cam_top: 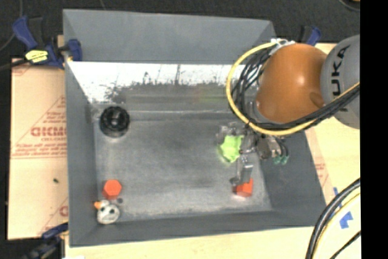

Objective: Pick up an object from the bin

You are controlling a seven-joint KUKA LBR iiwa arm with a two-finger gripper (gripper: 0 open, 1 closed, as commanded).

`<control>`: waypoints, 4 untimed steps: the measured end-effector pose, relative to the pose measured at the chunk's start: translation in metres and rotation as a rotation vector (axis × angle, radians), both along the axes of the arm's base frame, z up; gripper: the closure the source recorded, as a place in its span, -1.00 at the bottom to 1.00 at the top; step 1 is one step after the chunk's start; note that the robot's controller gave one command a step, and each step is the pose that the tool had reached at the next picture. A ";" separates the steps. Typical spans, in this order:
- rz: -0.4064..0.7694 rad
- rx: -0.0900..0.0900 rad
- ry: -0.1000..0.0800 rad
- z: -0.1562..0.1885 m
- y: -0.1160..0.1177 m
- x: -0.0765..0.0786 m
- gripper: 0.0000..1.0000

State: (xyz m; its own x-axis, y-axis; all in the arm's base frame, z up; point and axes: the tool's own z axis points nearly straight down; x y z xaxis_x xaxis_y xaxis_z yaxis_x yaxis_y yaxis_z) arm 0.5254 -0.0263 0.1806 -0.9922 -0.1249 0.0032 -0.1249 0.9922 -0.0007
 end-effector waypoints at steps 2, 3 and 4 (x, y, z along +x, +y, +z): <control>0.127 0.000 0.002 -0.039 -0.048 0.009 -1.00; -0.108 -0.001 -0.003 -0.062 -0.062 -0.040 -1.00; -0.060 -0.002 -0.002 -0.068 -0.076 -0.038 -1.00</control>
Offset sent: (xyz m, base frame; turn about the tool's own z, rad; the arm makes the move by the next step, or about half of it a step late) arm 0.0088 -0.0472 -0.0389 -0.1275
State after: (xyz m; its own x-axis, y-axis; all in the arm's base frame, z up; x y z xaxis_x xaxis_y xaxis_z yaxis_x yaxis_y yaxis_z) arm 0.4878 -0.1019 0.1130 -0.9979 -0.0648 0.0011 -0.0648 0.9979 -0.0024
